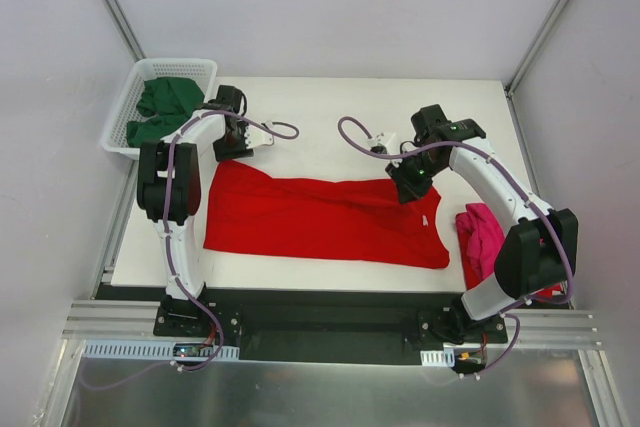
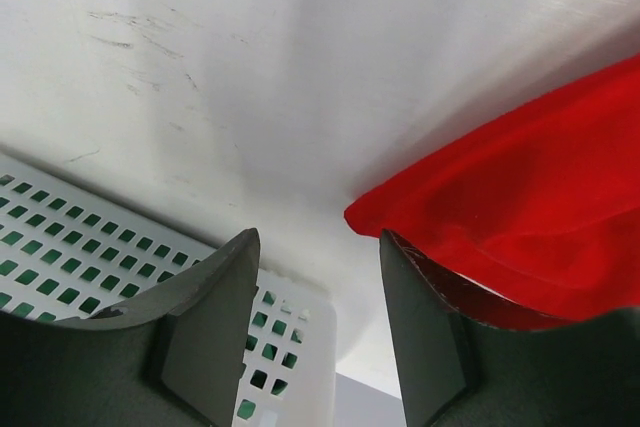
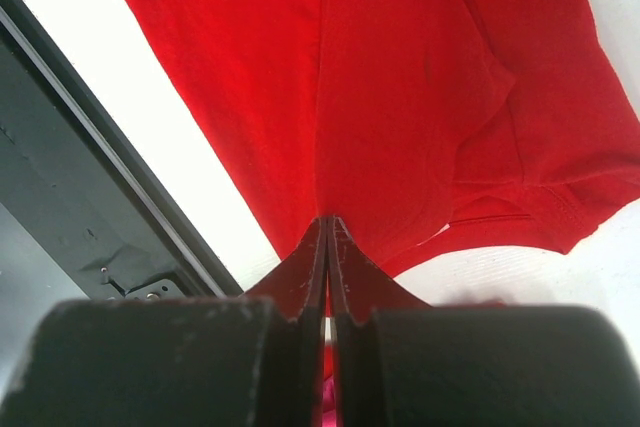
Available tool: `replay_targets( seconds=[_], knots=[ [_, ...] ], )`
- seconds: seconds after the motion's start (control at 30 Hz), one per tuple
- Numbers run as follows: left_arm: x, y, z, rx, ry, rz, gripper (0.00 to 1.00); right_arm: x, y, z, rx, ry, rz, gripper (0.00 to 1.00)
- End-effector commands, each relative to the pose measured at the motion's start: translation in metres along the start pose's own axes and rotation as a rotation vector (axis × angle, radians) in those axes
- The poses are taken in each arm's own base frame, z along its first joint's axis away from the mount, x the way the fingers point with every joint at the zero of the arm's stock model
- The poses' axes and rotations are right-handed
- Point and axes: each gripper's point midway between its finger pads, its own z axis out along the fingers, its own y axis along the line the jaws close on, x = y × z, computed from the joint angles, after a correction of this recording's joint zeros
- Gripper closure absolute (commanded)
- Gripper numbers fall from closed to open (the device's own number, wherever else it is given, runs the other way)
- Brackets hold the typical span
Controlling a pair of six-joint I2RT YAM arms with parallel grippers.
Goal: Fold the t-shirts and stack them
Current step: Grap the side of the flattened tshirt furthest away from the robot with both arms
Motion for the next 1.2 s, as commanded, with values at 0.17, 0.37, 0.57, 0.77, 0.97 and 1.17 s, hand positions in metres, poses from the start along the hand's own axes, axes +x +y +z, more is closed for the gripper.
replay_targets(
  seconds=[0.17,0.37,0.57,0.77,0.97,1.17],
  knots=[
    [-0.004,0.002,-0.015,-0.006,-0.008,0.002,0.50,-0.007,0.008,-0.009,-0.019,-0.028,-0.022,0.99],
    [-0.006,-0.007,-0.016,0.037,-0.021,-0.014,0.50,-0.006,0.007,-0.007,-0.023,-0.020,-0.015,0.99],
    [-0.004,-0.022,-0.013,0.112,-0.007,-0.029,0.51,-0.007,0.006,-0.006,-0.026,-0.018,-0.016,0.99],
    [-0.005,-0.019,-0.004,0.118,-0.005,-0.043,0.51,-0.006,0.007,-0.006,-0.025,-0.015,-0.012,0.99],
    [-0.007,-0.015,0.007,0.127,-0.001,-0.055,0.52,-0.006,0.008,-0.007,-0.024,-0.016,-0.015,0.99],
    [-0.005,-0.023,0.018,0.155,0.010,-0.054,0.52,-0.003,0.008,-0.007,-0.024,-0.011,-0.016,0.99]
  ],
)
